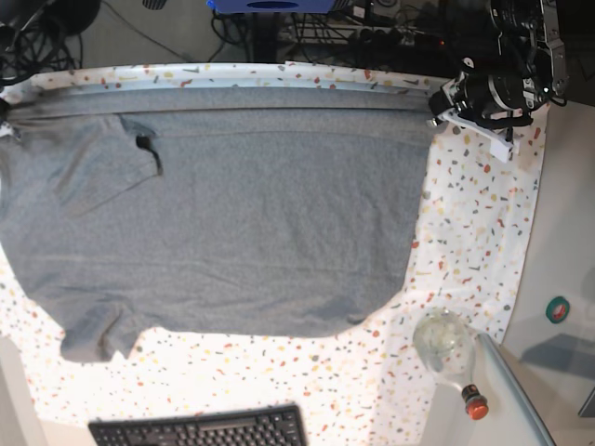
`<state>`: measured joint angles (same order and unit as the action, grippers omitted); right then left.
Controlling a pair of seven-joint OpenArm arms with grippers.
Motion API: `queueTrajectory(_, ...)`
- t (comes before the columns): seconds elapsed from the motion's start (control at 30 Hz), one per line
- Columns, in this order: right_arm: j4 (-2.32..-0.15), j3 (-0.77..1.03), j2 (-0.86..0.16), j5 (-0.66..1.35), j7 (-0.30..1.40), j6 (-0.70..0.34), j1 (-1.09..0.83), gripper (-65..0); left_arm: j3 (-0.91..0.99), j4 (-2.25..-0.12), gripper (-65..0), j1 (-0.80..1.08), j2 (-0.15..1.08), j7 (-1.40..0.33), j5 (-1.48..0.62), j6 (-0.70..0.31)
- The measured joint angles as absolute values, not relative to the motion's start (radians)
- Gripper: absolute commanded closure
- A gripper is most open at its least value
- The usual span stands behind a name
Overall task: Layout the t-shirt on the table in an organized manner, then fold the t-shirt properly
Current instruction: 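Lay the shirt flat and pull its edge taut with the left gripper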
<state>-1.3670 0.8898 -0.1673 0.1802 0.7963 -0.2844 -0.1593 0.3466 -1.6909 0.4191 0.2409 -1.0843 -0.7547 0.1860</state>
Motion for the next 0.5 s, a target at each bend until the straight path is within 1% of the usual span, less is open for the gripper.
queueTrajectory(0.17, -1.367, 0.888, -0.167, 0.180, 0.796, -0.284, -0.159, 0.0, 0.354, -1.691, 0.0, 0.427, 0.218, -1.077, -0.749, 0.186)
queueTrajectory(0.4, -1.367, 0.888, -0.167, 0.179, 0.820, -0.284, -0.158, 0.0, 0.354, -1.689, 0.0, 0.434, 0.216, -1.081, -0.750, 0.186)
queueTrajectory(0.43, -1.367, 0.889, -0.167, 0.179, 0.820, -0.284, -0.159, -2.0, 0.357, -1.688, -2.6, 0.432, 0.216, -1.081, -0.750, 0.186)
queueTrajectory(0.5, -1.367, 0.891, -0.168, 0.178, 0.823, -0.284, -0.159, -11.6, 0.381, -1.687, -13.0, 0.432, 0.210, -1.081, -0.757, 0.186)
